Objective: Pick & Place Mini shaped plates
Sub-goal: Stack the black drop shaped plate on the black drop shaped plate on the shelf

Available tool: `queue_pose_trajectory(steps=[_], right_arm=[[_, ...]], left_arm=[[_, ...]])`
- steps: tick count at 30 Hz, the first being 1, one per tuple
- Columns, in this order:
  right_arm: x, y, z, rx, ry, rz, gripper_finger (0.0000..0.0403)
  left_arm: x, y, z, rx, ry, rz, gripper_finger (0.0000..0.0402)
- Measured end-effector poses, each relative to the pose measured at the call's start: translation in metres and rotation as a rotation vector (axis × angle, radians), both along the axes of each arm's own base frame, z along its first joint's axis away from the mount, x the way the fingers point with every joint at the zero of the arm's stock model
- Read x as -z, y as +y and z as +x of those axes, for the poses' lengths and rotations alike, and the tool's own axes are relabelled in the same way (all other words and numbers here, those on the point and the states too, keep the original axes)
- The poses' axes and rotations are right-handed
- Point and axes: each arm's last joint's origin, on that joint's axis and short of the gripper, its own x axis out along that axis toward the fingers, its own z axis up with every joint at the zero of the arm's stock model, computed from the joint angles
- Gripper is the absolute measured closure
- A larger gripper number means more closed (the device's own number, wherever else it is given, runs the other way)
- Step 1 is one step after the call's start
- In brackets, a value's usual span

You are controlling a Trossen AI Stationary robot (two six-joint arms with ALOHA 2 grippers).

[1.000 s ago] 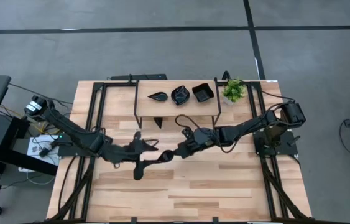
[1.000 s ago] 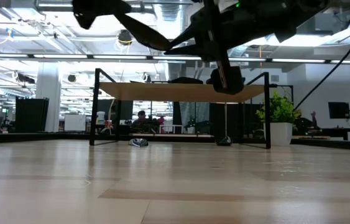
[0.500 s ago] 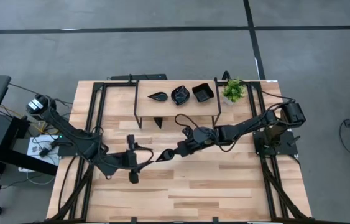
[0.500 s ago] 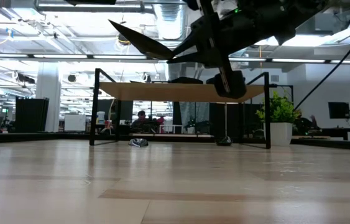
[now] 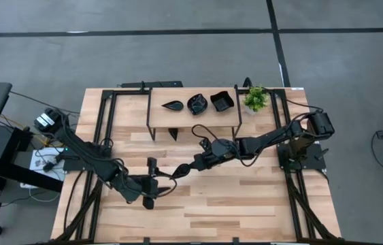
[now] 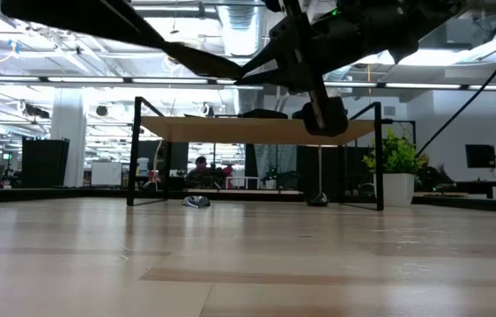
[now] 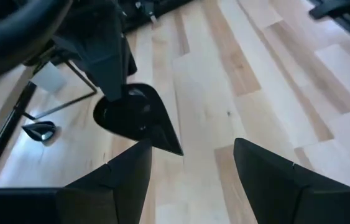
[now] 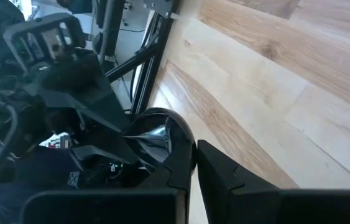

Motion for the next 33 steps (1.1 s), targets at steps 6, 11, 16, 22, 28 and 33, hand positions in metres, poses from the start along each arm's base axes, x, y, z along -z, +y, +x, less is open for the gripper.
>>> queue_pose_trajectory(steps=[6,11,16,22,28,33], right_arm=[[0.0,0.0,0.0,0.001,-0.001,0.0,0.0385],[0.0,0.0,0.0,0.001,-0.001,0.0,0.0386],[0.0,0.0,0.0,0.0,0.002,0.0,0.0389],[0.0,0.0,0.0,0.001,0.001,0.0,0.0389],[0.0,0.0,0.0,0.001,0.001,0.0,0.0389],[0.0,-0.001,0.0,0.002,0.003,-0.001,0.0389]], left_arm=[[0.002,0.0,0.001,-0.009,-0.006,0.092,0.0172],[0.001,0.0,0.002,0.012,-0.008,0.138,0.0172],[-0.003,-0.002,0.003,0.034,-0.042,0.151,0.0172],[-0.007,-0.006,0.003,0.068,-0.079,0.197,0.0176],[-0.008,-0.004,0.003,0.015,-0.092,0.221,0.0176],[-0.008,-0.004,0.004,0.012,-0.099,0.216,0.0182]])
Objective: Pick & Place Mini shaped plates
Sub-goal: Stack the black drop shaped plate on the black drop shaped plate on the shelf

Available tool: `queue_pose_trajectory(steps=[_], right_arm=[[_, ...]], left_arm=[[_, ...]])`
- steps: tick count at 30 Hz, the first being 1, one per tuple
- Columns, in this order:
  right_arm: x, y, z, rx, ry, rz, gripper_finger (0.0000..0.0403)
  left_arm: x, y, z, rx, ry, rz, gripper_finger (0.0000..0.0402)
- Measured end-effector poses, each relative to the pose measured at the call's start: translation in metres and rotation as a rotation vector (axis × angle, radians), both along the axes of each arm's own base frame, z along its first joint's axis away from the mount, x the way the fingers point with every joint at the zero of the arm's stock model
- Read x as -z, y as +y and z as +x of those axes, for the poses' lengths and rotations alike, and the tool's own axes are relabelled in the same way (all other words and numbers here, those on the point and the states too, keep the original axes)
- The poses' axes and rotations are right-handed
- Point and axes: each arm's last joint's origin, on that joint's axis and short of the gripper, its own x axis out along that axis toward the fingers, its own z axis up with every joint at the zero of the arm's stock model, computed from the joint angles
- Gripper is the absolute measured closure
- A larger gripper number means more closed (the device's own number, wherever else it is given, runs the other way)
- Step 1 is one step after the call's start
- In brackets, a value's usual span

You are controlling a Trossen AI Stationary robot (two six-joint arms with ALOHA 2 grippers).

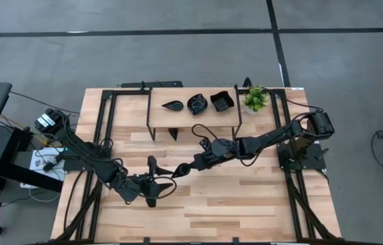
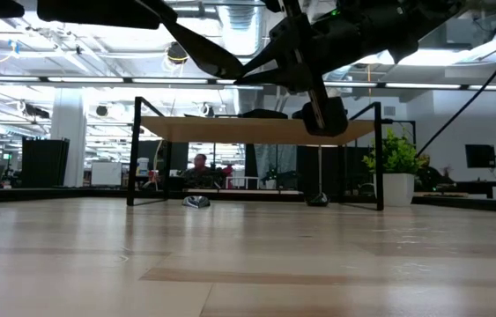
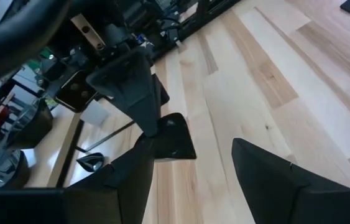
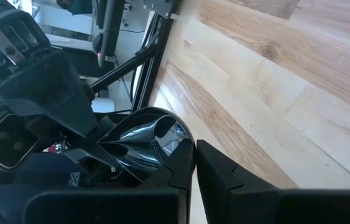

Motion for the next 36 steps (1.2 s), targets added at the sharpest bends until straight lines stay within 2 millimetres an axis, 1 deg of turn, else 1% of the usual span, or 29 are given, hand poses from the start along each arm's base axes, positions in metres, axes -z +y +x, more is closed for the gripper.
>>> queue_pose_trajectory(steps=[10,15,22,28,36], right_arm=[[0.0,-0.008,0.001,0.029,0.002,0.007,0.039],[0.0,-0.012,0.002,0.046,0.0,0.021,0.039],[-0.001,-0.011,0.002,0.046,-0.004,0.024,0.039],[-0.001,-0.011,0.002,0.044,-0.006,0.024,0.0389],[-0.001,-0.011,0.002,0.044,-0.006,0.024,0.0389]], left_arm=[[-0.004,-0.001,0.001,0.0,-0.036,-0.031,0.0196],[-0.003,0.004,0.006,0.017,-0.022,-0.051,0.02],[-0.003,0.015,0.013,-0.022,-0.02,-0.054,0.0209],[-0.003,0.023,0.02,-0.011,-0.005,-0.075,0.0219],[-0.003,0.021,0.019,0.018,0.0,-0.086,0.0239]])
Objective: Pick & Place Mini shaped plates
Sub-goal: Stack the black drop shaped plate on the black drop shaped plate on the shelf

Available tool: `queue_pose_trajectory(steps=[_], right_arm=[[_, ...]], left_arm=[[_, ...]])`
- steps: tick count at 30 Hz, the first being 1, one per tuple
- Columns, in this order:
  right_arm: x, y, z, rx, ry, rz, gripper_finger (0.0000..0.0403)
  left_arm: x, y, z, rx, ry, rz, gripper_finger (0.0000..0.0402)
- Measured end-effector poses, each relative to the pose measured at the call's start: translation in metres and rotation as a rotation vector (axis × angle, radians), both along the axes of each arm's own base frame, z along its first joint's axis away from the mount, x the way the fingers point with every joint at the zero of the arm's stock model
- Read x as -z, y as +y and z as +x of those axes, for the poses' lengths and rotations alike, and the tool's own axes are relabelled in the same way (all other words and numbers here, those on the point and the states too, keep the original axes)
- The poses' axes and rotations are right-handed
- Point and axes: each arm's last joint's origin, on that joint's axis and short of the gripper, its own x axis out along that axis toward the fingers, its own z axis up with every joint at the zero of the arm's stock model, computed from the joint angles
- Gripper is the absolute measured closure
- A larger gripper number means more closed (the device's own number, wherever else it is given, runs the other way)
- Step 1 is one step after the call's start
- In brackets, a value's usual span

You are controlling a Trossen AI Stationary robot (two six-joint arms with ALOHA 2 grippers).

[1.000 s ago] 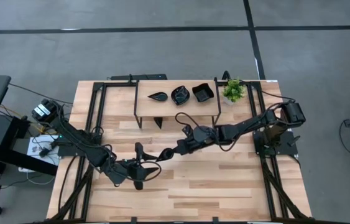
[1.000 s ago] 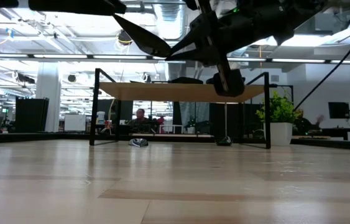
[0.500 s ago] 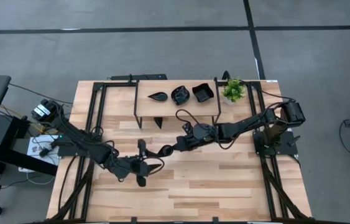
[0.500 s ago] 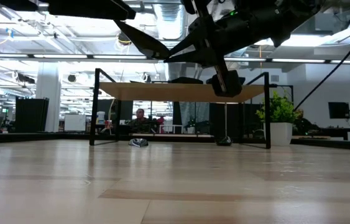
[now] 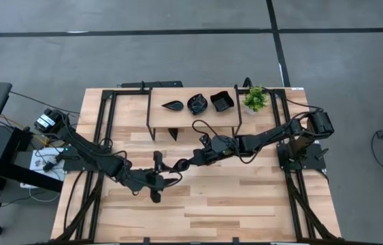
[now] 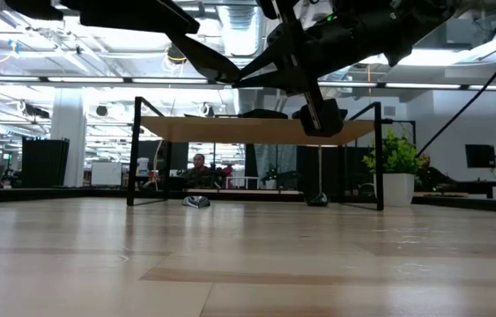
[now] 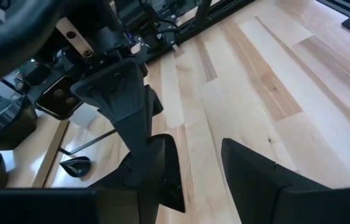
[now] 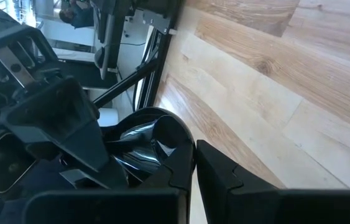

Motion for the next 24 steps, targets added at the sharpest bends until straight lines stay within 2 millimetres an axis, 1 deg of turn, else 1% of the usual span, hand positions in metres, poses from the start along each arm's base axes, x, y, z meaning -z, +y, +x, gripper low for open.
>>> queue_pose_trajectory(steps=[11,24], right_arm=[[-0.0001,0.0,0.0,0.0,-0.001,0.0,0.0389],[-0.0045,0.0003,0.0016,-0.003,-0.048,0.006,0.0388]], left_arm=[[0.0001,0.005,0.0029,-0.02,0.0,0.0,0.0277],[-0.0003,0.0034,0.0021,-0.018,-0.004,-0.008,0.0315]])
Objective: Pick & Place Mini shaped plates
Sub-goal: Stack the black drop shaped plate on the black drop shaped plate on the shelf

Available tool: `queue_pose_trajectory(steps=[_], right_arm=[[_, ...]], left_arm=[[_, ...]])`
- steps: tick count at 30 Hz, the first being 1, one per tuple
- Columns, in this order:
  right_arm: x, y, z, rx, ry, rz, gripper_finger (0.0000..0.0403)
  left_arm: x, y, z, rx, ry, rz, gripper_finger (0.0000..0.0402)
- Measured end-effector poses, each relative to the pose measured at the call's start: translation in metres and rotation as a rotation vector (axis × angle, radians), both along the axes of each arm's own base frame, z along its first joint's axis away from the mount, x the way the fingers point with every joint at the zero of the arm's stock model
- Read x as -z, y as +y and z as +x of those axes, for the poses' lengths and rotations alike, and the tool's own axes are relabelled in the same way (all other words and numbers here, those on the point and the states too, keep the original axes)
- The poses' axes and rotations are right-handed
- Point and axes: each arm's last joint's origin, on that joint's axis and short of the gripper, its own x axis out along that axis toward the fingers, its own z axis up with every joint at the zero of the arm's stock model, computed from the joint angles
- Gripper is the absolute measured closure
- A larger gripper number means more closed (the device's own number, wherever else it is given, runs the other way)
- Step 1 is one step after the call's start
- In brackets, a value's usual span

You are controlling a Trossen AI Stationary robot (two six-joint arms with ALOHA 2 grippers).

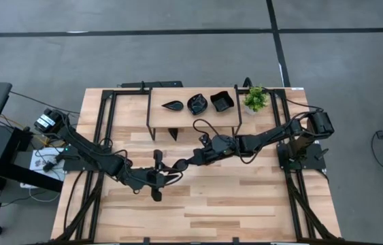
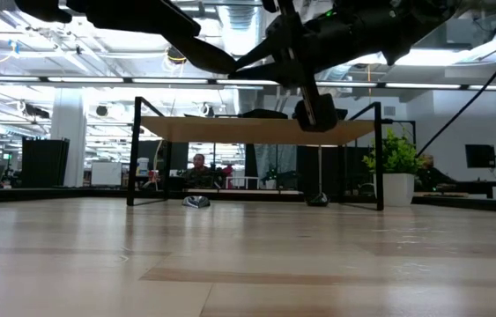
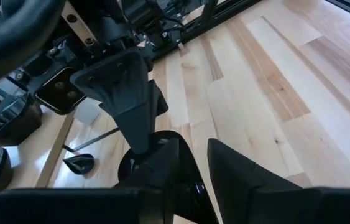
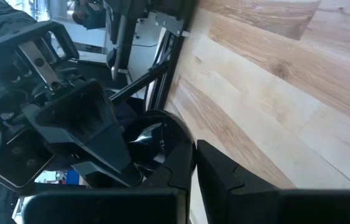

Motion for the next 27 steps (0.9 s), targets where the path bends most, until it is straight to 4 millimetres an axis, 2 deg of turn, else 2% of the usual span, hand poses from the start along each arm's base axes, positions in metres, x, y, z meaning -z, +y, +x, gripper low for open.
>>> queue_pose_trajectory(steps=[16,27], right_arm=[[0.0,-0.0002,0.0,-0.004,-0.002,-0.01,0.0384],[0.0023,0.0006,-0.0009,-0.038,0.021,-0.027,0.0364]], left_arm=[[0.0,-0.0001,0.0,0.001,0.0,-0.001,0.038],[0.0,-0.0001,0.0,0.001,0.0,-0.005,0.0393]])
